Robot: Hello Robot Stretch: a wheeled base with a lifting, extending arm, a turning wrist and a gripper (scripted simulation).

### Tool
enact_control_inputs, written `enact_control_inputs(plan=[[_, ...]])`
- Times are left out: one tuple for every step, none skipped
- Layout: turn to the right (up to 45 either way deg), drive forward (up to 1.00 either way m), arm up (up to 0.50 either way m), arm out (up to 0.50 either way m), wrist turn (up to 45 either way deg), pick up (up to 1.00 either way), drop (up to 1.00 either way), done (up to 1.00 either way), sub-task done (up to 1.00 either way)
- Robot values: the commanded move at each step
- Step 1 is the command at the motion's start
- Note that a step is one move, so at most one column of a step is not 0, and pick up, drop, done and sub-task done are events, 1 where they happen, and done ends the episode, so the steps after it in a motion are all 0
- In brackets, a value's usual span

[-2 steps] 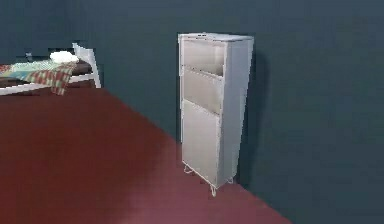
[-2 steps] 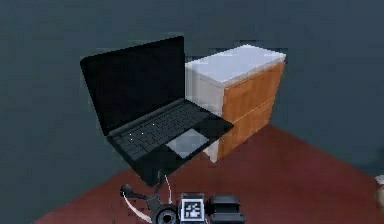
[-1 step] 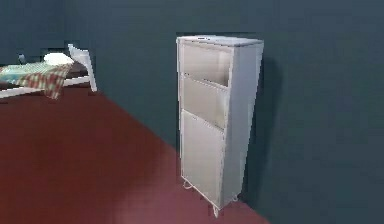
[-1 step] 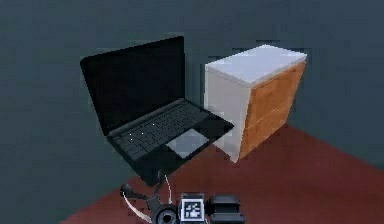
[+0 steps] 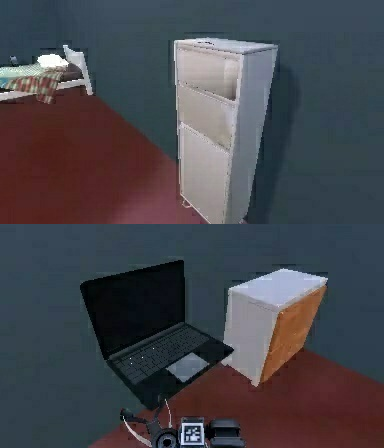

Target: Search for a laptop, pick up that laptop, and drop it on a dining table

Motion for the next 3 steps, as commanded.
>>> enact_control_inputs(plan=[[-45.0,0.0,0.0,0.0,0.0,0.0,0.0,0.0,0.0],[-45.0,0.0,0.0,0.0,0.0,0.0,0.0,0.0,0.0],[-33.0,0.0,0.0,0.0,0.0,0.0,0.0,0.0,0.0]])
